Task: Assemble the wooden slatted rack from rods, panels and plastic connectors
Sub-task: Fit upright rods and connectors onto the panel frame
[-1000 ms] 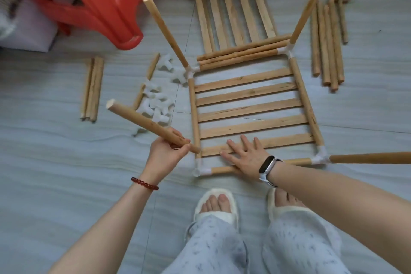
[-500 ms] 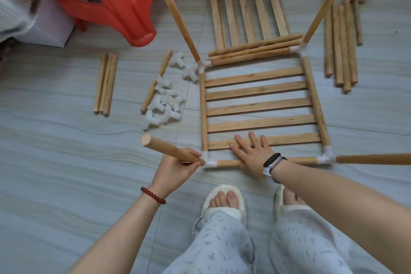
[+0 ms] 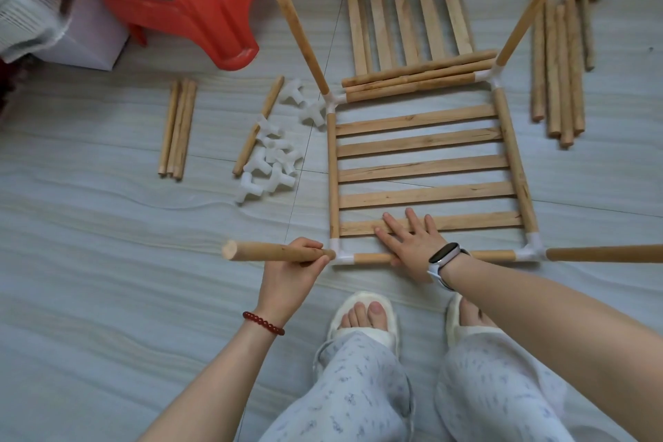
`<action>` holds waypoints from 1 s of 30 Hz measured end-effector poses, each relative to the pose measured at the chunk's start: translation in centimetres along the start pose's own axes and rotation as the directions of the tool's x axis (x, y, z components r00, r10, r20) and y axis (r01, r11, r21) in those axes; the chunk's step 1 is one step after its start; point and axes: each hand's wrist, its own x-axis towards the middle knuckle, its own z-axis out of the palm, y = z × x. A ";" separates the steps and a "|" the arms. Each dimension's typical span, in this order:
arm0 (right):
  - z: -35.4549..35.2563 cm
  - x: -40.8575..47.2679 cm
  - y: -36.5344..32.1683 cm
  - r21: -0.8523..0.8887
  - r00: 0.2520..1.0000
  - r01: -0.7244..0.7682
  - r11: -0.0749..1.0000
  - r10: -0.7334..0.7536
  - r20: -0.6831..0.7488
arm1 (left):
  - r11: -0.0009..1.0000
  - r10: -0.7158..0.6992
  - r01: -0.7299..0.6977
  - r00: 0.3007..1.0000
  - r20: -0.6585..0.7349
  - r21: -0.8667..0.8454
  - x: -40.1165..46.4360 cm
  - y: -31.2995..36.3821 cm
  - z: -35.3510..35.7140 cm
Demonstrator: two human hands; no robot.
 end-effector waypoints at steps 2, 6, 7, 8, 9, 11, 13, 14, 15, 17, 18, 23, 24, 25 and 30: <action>-0.1 -0.1 -0.1 -0.002 1.000 -0.003 1.000 0.003 0.005 | 1.000 -0.010 0.010 1.000 -0.001 0.022 -0.1 -0.1 0.1; -0.2 -0.2 0.0 0.003 1.000 -0.004 1.000 0.004 0.017 | 0.996 -0.004 0.006 1.000 -0.024 0.088 0.1 -0.1 0.3; -0.2 -0.2 0.0 0.007 1.000 -0.002 1.000 0.001 0.017 | 0.994 0.013 -0.010 1.000 -0.027 0.106 0.0 -0.1 0.4; -0.2 -0.2 0.0 0.007 1.000 0.002 1.000 -0.002 0.017 | 0.993 0.024 -0.020 0.999 -0.032 0.116 -0.1 -0.1 0.6; -0.2 -0.2 0.0 0.009 1.000 0.003 1.000 -0.003 0.017 | 0.992 0.028 -0.023 0.999 -0.041 0.124 -0.2 -0.1 0.8; -0.1 -0.2 0.0 0.009 1.000 0.002 1.000 -0.002 0.012 | 0.987 0.024 -0.011 0.997 -0.078 0.162 -0.5 -0.1 1.3; 0.0 -0.1 0.0 0.010 1.000 0.001 1.000 -0.001 0.004 | 0.982 0.016 0.007 0.993 -0.121 0.187 -0.6 -0.1 1.9; 0.0 -0.1 0.0 0.014 1.000 0.000 1.000 0.000 0.006 | 0.982 0.017 0.008 0.991 -0.133 0.186 -0.6 0.0 2.1; -0.1 0.0 0.0 0.020 1.000 -0.001 1.000 0.000 0.011 | 0.983 0.021 0.005 0.990 -0.137 0.184 -0.5 0.1 2.3; -0.1 0.1 0.0 0.030 1.000 0.000 1.000 0.000 0.020 | 0.987 0.014 0.007 0.991 -0.132 0.162 -0.4 0.6 2.6; -0.1 0.1 0.0 0.033 1.000 0.000 0.999 -0.001 0.021 | 0.991 0.009 0.009 0.991 -0.134 0.133 -0.4 0.9 2.6; 0.0 0.0 0.1 0.031 1.000 0.003 1.000 -0.003 0.011 | 0.997 -0.033 0.020 0.981 -0.191 -0.070 -1.2 0.3 2.7; 0.0 0.0 0.1 0.033 1.000 0.004 0.999 -0.005 0.011 | 0.996 -0.038 0.021 0.981 -0.192 -0.091 -1.5 0.0 2.7; 0.0 0.1 0.2 0.035 1.000 0.007 0.999 -0.007 0.013 | 0.994 -0.036 0.015 0.980 -0.196 -0.109 -1.8 -0.2 2.7; 0.0 0.0 0.2 0.052 1.000 0.010 0.999 -0.011 0.014 | 0.994 -0.006 -0.016 0.981 -0.192 -0.112 -1.8 -0.5 2.5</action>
